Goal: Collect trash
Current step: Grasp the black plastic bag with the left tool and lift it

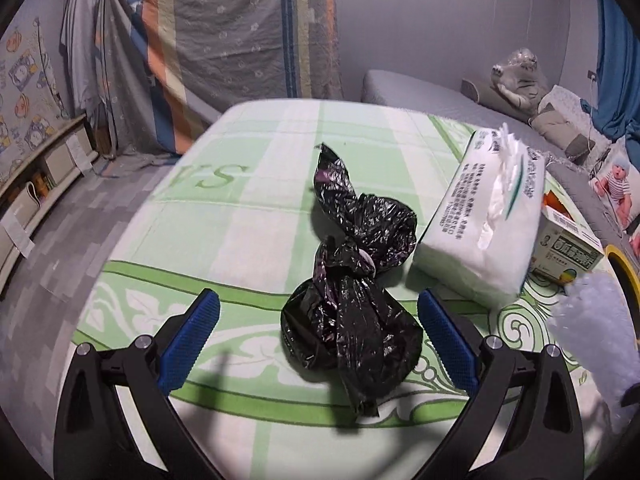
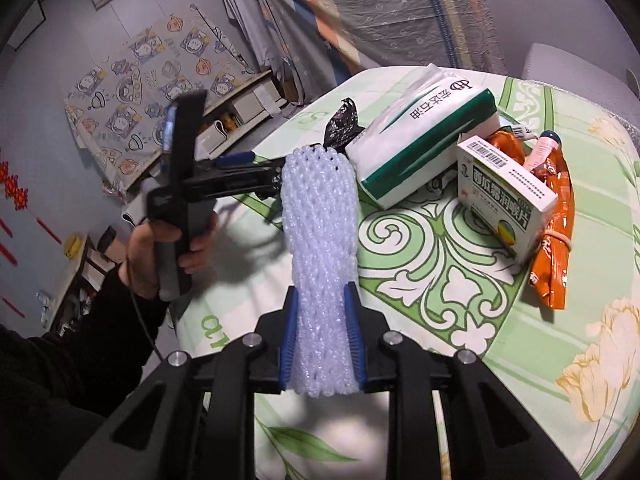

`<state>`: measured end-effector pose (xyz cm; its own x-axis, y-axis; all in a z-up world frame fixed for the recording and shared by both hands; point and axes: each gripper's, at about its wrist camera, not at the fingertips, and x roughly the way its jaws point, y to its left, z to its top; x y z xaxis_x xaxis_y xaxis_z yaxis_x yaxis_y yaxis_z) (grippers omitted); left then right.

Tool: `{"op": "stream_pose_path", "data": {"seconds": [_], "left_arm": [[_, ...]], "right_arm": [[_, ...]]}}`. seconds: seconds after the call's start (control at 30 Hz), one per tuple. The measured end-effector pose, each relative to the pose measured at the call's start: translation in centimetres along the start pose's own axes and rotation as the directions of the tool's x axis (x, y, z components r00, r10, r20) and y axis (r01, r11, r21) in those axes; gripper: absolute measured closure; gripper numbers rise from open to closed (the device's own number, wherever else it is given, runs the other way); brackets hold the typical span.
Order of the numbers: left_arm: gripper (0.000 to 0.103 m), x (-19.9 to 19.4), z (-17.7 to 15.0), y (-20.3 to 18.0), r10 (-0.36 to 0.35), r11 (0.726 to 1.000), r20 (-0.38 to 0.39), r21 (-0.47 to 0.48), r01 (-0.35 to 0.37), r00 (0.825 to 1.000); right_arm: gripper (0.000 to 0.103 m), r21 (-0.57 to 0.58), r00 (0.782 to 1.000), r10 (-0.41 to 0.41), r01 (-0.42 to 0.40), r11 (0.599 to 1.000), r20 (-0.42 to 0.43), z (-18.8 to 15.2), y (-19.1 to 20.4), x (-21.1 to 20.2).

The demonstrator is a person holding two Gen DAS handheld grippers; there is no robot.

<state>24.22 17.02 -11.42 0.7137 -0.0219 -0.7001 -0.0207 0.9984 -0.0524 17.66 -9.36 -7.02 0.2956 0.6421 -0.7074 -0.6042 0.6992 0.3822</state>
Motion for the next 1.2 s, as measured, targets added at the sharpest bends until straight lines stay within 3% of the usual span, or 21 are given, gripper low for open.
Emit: {"op": "stream_pose_path", "data": {"seconds": [0.23, 0.33, 0.4, 0.43, 0.6, 0.77, 0.9, 1.07, 1.2], "left_arm": [[0.009, 2.9, 0.1, -0.1, 0.01, 1.0, -0.065, -0.002, -0.01, 0.998], [0.036, 3.6, 0.0, 0.0, 0.004, 1.0, -0.092, -0.006, -0.004, 0.996], [0.045, 3.9, -0.1, 0.2, -0.003, 1.0, -0.11, -0.018, 0.001, 0.994], [0.054, 3.9, -0.2, 0.3, 0.002, 1.0, -0.116, -0.024, -0.005, 0.993], [0.075, 2.9, 0.0, 1.0, 0.01, 0.999, -0.094, -0.047, -0.015, 0.996], [0.079, 0.0, -0.4, 1.8, 0.0, 0.996, -0.039, -0.092, -0.004, 0.999], [0.079, -4.4, -1.0, 1.6, 0.001, 0.994, 0.059, -0.107, 0.005, 0.998], [0.078, -10.6, -1.5, -0.4, 0.003, 0.994, 0.196, -0.104, 0.018, 0.981], [0.078, -13.6, -1.3, -2.1, -0.025, 0.995, 0.257, -0.087, 0.049, 0.966]], "right_arm": [[0.081, 0.005, 1.0, 0.011, -0.011, 1.0, 0.015, 0.0, 0.1, -0.4], [0.081, 0.013, 1.0, 0.017, -0.017, 1.0, 0.018, -0.4, -0.1, -0.6], [0.081, 0.021, 1.0, 0.02, -0.021, 1.0, 0.021, -0.4, -0.3, -0.6], [0.081, 0.025, 1.0, 0.021, -0.021, 0.999, 0.023, -0.4, -0.4, -0.6], [0.081, 0.033, 0.999, 0.014, -0.016, 0.999, 0.044, -0.6, -0.3, -1.6], [0.081, 0.047, 0.997, 0.019, -0.022, 0.999, 0.072, -1.0, -0.7, -2.8], [0.081, 0.06, 0.995, 0.024, -0.031, 0.998, 0.1, -1.4, -0.7, -3.8], [0.081, 0.079, 0.988, 0.028, -0.04, 0.996, 0.149, -2.0, -0.7, -5.4], [0.081, 0.095, 0.984, 0.02, -0.038, 0.995, 0.18, -2.3, -0.9, -6.7]]}}
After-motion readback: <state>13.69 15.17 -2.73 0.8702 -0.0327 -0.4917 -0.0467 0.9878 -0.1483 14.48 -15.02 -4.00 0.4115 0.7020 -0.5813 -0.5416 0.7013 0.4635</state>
